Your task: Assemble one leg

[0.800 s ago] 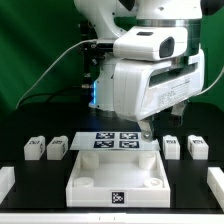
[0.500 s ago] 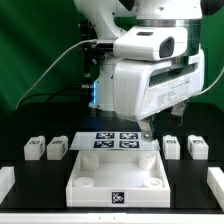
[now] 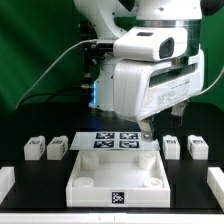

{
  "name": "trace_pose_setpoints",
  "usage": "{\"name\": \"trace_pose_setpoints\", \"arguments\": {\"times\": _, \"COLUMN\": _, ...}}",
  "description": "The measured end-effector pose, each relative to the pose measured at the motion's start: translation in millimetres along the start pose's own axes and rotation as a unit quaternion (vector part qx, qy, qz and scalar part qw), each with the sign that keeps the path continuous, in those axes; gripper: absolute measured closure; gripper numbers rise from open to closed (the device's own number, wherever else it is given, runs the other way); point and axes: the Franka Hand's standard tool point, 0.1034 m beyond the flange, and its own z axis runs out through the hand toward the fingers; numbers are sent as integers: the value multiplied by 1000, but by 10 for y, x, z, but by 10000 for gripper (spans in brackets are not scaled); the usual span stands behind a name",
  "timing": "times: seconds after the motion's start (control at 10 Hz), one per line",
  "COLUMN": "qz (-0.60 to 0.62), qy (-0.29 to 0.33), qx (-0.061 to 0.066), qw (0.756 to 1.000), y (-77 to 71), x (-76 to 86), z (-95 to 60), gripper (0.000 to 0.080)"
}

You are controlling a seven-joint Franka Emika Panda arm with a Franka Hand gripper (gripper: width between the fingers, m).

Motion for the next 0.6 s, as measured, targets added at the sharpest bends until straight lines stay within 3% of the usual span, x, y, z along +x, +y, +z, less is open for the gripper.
{"name": "trace_pose_setpoints", "arguments": {"times": 0.2, "qz": -99, "qy": 4, "qx": -15, "qw": 995, "y": -239, "x": -280, "z": 128, "gripper": 150}}
{"name": "trace_pose_setpoints", "arguments": {"times": 0.4, "qz": -267, "qy": 0, "qx": -27, "qw": 963, "y": -225, "x": -556, "z": 175, "gripper": 150}}
{"name": "trace_pose_setpoints", "arguments": {"times": 0.6, "qz": -306, "qy": -3, "qx": -27, "qw": 952, "y": -217, "x": -542, "z": 173, "gripper": 150}}
